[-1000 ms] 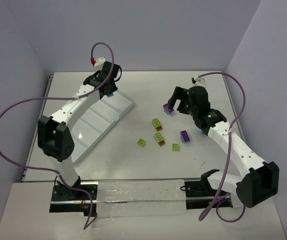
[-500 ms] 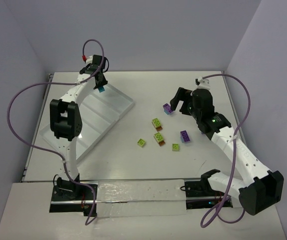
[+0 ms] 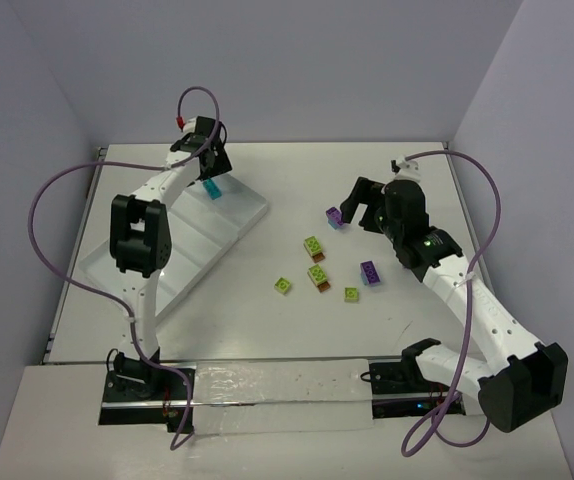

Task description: Sort the legos into containers by color

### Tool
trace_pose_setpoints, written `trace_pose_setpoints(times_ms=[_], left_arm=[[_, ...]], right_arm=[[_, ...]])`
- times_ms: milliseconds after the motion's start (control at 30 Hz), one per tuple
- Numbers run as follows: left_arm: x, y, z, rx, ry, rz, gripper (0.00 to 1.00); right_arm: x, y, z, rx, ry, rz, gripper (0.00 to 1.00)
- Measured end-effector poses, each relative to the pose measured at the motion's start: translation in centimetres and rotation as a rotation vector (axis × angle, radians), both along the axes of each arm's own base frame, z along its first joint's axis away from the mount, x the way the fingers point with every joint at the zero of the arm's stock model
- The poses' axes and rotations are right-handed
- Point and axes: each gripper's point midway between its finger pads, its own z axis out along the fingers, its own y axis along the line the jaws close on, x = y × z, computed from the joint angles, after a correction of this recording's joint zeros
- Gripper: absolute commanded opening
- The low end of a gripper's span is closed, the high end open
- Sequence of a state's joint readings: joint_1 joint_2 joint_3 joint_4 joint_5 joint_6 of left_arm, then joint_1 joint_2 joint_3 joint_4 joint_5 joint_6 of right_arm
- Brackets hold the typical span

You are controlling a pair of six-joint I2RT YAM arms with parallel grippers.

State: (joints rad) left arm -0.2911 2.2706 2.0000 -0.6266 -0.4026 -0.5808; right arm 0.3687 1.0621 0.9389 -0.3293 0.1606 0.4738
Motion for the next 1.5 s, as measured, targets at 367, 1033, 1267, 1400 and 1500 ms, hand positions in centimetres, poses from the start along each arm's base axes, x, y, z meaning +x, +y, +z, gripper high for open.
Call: trace_pose_setpoints(times_ms=[367, 1033, 1267, 1400, 1500], left_arm=[[-12.9, -10.9, 6.2, 0.057, -0.072, -0.400, 0.99], [-31.4, -19.6, -5.8, 0.084, 0.196, -0.981, 0.87], [-31.6, -20.0, -6.7, 0.092, 0.206, -0.996, 0.65], [-31.7, -19.8, -7.7, 0.109, 0.232, -0.996, 0.56], [-31.6, -19.7, -7.8, 0.116, 0.229, -0.992, 0.40]], right_arm=[[-0.2, -0.7, -0.1, -0.001, -0.008, -0.039, 1.00], [-1.8, -3.2, 1.9, 0.027, -0.119, -0.148, 1.00], [-1.7, -3.2, 1.9, 0.033, -0.115, -0.150, 1.00], [-1.7, -3.2, 1.8, 0.032, -0.112, -0.150, 1.00], [-1.7, -3.2, 1.8, 0.033, -0.112, -0.151, 1.00]])
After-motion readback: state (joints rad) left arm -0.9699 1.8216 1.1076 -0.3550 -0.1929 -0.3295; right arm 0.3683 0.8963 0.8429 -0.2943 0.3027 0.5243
